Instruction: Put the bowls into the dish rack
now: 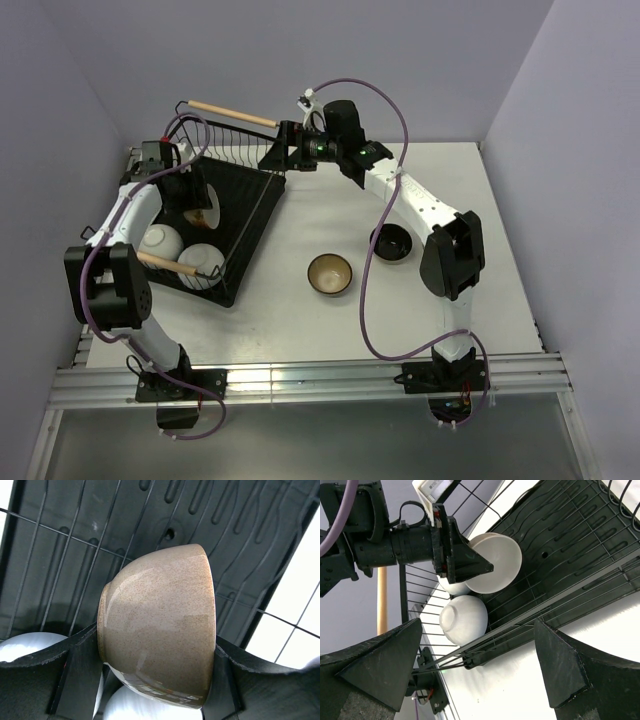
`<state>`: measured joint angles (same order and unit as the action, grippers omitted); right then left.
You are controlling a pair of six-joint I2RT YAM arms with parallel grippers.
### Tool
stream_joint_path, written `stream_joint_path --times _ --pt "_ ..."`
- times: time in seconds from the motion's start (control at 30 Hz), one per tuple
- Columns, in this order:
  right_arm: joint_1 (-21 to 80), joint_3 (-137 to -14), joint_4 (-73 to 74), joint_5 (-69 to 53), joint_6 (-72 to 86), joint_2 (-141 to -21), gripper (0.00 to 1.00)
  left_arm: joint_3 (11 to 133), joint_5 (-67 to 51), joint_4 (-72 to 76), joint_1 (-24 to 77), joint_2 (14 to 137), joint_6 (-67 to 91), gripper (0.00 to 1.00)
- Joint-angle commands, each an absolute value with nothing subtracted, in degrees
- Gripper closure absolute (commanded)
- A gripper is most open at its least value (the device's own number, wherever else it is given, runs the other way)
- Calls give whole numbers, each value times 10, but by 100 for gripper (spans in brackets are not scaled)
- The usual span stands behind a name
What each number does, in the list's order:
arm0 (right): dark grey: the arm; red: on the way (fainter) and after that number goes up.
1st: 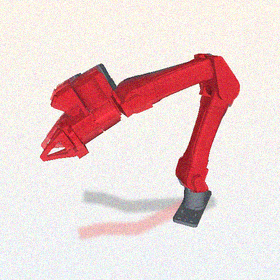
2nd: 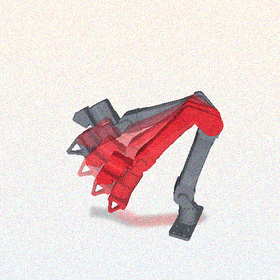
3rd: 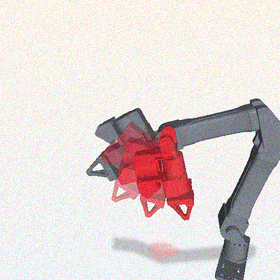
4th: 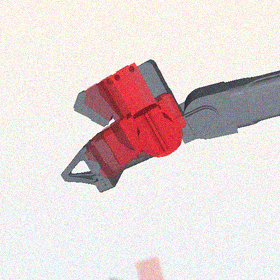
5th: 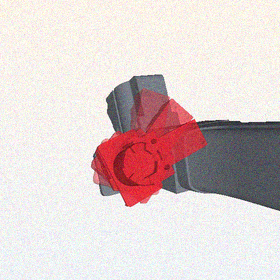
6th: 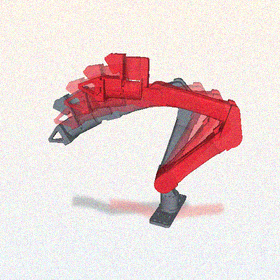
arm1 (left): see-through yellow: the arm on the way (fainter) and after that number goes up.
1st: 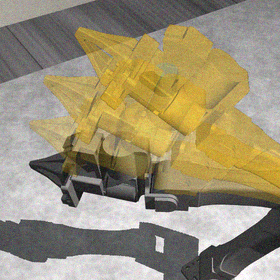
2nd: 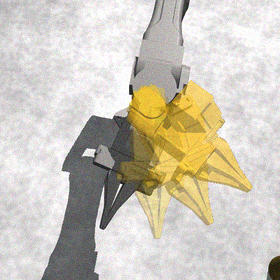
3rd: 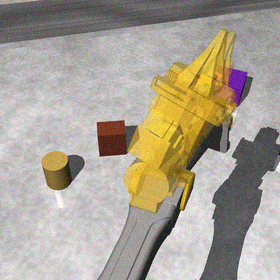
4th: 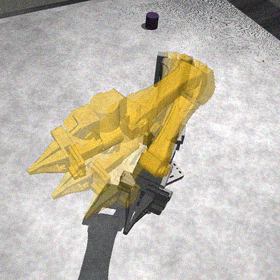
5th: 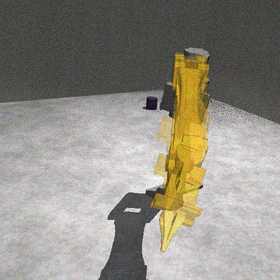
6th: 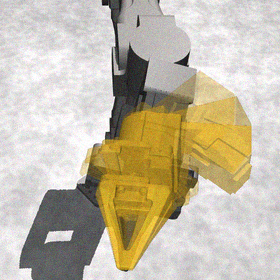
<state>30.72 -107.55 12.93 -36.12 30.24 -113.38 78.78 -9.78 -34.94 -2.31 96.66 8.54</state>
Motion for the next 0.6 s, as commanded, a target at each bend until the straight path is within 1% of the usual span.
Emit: stream_joint_path --times 0.0,0.3,0.57 --pt "301 -1085 126 -367 292 -1100 1 823 -47 -320 -6 957 47 100" --pt "299 -1086 132 -367 286 -1099 0 812 -3 -311 39 956 6 100" --pt "294 -1087 141 -366 279 -1099 0 802 61 -309 69 965 -34 100"
